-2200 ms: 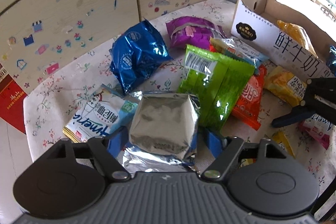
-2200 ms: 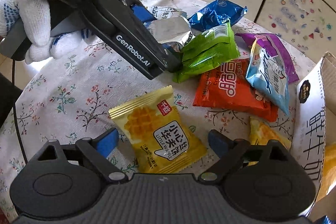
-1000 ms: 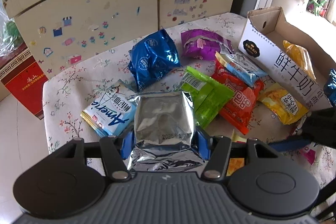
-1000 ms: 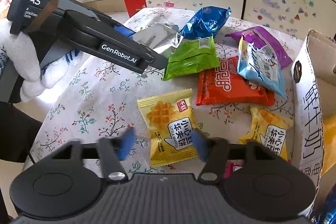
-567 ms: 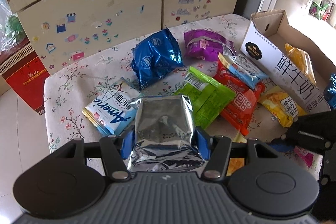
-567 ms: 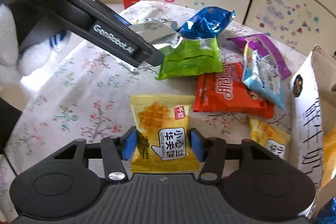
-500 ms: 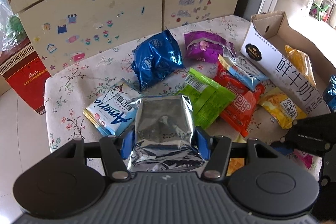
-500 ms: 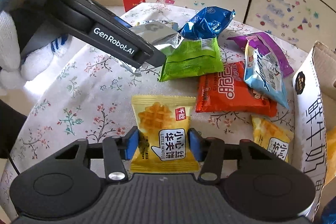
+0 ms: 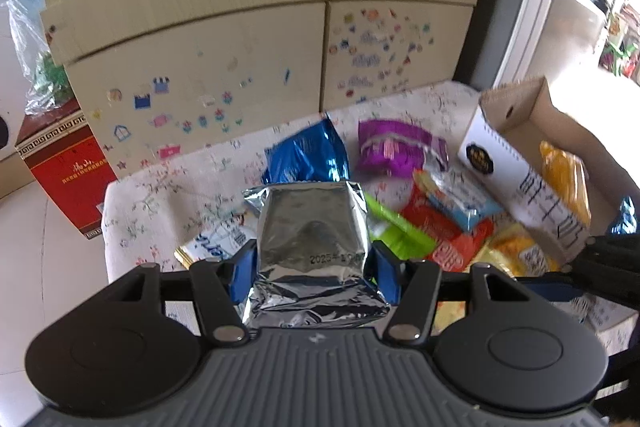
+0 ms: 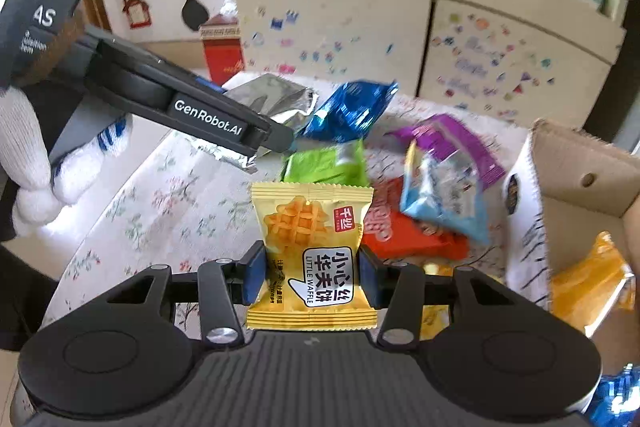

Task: Organize snacks
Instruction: 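Lift the silver bag with the left gripper while the right gripper lifts the waffle packet toward the box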

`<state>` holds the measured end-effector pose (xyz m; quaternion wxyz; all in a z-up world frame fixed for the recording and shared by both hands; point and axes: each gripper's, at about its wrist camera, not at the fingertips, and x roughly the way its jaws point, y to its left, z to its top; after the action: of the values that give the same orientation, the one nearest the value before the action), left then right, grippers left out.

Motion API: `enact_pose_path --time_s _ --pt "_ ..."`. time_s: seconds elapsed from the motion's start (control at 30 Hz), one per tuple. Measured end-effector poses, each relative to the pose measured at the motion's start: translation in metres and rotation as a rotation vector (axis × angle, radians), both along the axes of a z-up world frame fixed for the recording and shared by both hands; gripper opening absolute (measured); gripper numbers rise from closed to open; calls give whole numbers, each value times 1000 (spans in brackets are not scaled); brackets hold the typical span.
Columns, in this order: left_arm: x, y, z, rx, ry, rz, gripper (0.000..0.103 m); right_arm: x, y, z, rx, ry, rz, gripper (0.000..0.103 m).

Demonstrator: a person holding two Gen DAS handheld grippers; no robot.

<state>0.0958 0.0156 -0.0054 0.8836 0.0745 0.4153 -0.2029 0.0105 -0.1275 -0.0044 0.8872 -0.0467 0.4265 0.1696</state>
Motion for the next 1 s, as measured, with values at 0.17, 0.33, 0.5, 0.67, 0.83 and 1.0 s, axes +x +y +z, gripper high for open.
enact_pose_path --time_s 0.17,0.33,0.5,0.67,0.83,1.0 --pt "3 -4 9 -18 -30 34 59 1 -14 16 21 -49 -61 55" --pt "3 -13 17 -40 -50 36 59 -1 -30 30 36 -91 -122 55" --pt "-2 -30 22 -67 -58 4 59 -3 -51 42 61 -118 -202 55" --pt "-10 -49 27 -96 -73 -33 59 -8 -72 53 75 -152 -277 55" --pt "-15 -69 30 -120 -82 -65 59 -11 -95 64 92 -178 -362 55" --pt "-22 -91 31 -143 -87 -113 59 -16 -123 72 128 -192 -468 55"
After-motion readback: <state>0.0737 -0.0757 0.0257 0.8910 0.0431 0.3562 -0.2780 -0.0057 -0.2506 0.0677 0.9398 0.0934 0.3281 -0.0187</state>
